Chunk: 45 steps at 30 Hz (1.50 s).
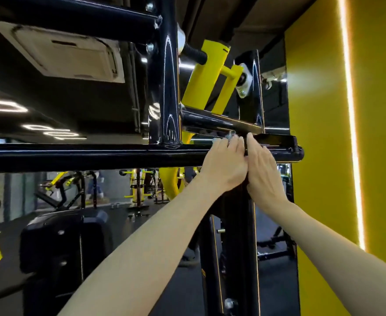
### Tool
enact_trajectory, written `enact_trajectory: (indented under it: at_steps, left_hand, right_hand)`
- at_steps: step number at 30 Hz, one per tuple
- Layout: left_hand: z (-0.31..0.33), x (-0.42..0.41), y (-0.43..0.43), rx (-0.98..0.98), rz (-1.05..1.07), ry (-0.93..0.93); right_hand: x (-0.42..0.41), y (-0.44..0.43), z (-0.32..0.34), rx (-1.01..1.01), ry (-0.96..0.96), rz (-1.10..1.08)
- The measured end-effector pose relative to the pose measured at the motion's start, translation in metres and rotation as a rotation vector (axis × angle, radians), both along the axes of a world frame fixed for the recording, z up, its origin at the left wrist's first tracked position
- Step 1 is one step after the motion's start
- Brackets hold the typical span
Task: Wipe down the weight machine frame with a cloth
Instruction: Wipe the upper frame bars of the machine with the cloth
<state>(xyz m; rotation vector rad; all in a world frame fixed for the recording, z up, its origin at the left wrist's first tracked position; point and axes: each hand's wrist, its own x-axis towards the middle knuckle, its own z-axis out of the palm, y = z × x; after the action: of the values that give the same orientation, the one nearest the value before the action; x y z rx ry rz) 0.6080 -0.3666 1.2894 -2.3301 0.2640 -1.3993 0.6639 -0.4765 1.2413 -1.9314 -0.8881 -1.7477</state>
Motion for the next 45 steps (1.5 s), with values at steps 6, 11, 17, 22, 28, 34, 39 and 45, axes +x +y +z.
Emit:
enact_trajectory:
  at_steps: [6,11,17,22,28,34,39,45]
  left_hand:
    - [0.026,-0.026,0.029,0.063,0.146,-0.023]
    - [0.053,-0.014,0.026,-0.058,0.252,0.174]
    - [0.058,0.016,-0.013,-0.239,0.377,0.216]
    - [0.047,0.055,-0.100,-0.123,0.367,0.181]
    - [0.050,0.081,-0.124,-0.115,0.447,0.098]
    - [0.031,0.062,-0.106,-0.390,0.084,0.103]
    - [0.003,0.069,-0.102,-0.405,0.409,-0.196]
    - [-0.017,0.106,-0.157,-0.283,0.145,-0.236]
  right_hand:
    - [0.002,-0.006,0.030,0.185,0.027,-0.164]
    - [0.021,-0.033,0.051,0.290,0.131,-0.239]
    - [0.051,-0.085,0.059,0.395,0.509,0.240]
    - [0.073,-0.110,0.072,0.228,0.587,0.358]
    - [0.087,-0.126,0.077,0.096,0.583,0.421]
    - [0.081,-0.135,0.081,0.031,0.632,0.499]
    - [0.076,-0.144,0.083,-0.017,0.688,0.526]
    - [0.075,-0.146,0.088,-0.006,0.773,0.552]
